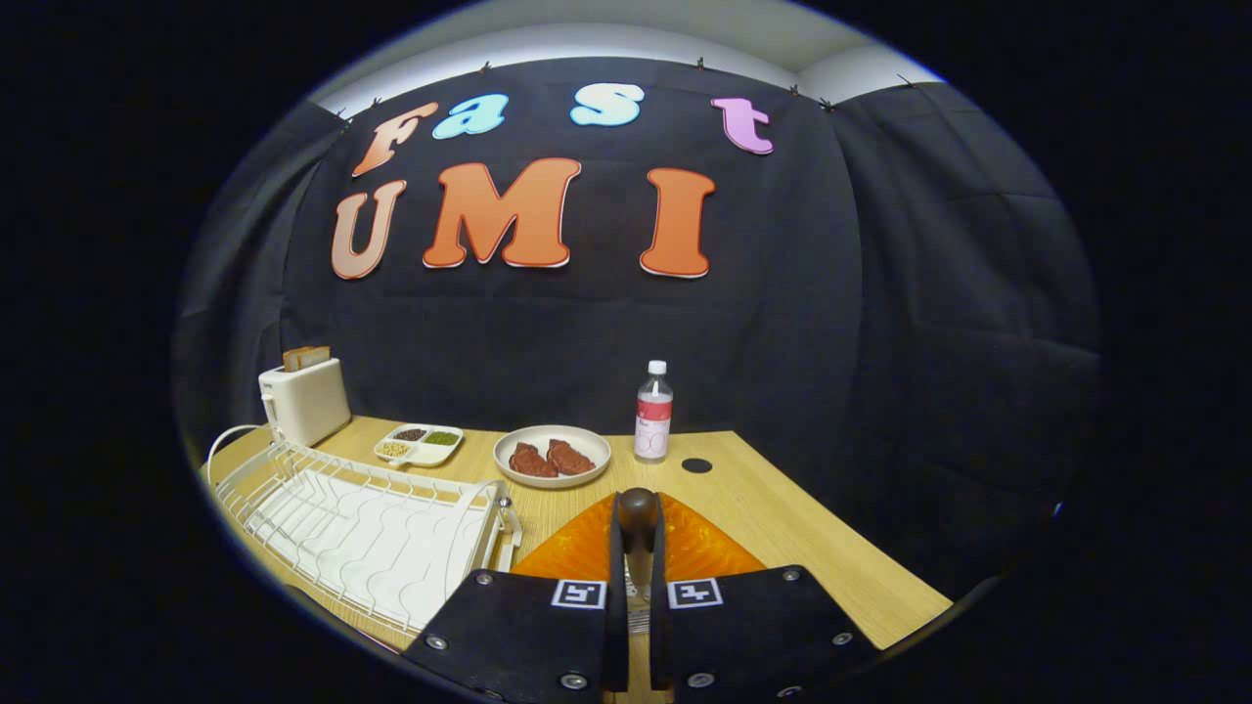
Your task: Take the plate from the dish rack, then take the spoon from the basket and place it into the plate.
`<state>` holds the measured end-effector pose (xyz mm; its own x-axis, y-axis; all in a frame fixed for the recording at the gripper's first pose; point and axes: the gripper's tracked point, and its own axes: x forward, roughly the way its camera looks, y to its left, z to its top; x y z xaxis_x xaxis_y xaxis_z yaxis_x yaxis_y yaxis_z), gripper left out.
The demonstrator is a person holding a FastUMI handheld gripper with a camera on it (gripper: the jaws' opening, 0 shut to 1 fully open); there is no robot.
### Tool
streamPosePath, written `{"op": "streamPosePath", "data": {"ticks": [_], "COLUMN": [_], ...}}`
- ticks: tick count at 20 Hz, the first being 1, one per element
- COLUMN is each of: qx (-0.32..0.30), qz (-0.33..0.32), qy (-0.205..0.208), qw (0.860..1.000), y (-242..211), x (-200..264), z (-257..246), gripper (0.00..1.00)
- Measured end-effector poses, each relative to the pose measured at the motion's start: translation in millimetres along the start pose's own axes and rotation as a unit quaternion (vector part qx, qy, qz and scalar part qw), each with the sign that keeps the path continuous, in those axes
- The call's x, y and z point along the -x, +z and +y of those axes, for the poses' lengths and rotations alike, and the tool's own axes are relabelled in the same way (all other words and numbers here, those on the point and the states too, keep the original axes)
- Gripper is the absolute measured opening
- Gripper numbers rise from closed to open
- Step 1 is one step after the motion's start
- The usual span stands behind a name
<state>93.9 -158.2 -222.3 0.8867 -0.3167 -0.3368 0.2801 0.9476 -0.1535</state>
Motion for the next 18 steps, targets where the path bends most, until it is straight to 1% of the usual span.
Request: {"op": "streamPosePath", "data": {"ticks": [2, 4, 6, 9, 13, 18], "qx": [-0.003, -0.011, -0.019, -0.028, -0.024, 0.001], "qz": [-0.021, -0.038, -0.048, -0.05, -0.028, 0.014], "qy": [0.007, 0.025, 0.058, 0.124, 0.207, 0.281], "qw": [1.0, 0.999, 0.997, 0.991, 0.978, 0.96], "y": [23, 42, 55, 61, 40, -10], "x": [14, 34, 58, 95, 137, 169], "z": [3, 12, 29, 62, 108, 153], "gripper": [0.08, 0.08, 0.08, 0.08, 0.08, 0.08]}}
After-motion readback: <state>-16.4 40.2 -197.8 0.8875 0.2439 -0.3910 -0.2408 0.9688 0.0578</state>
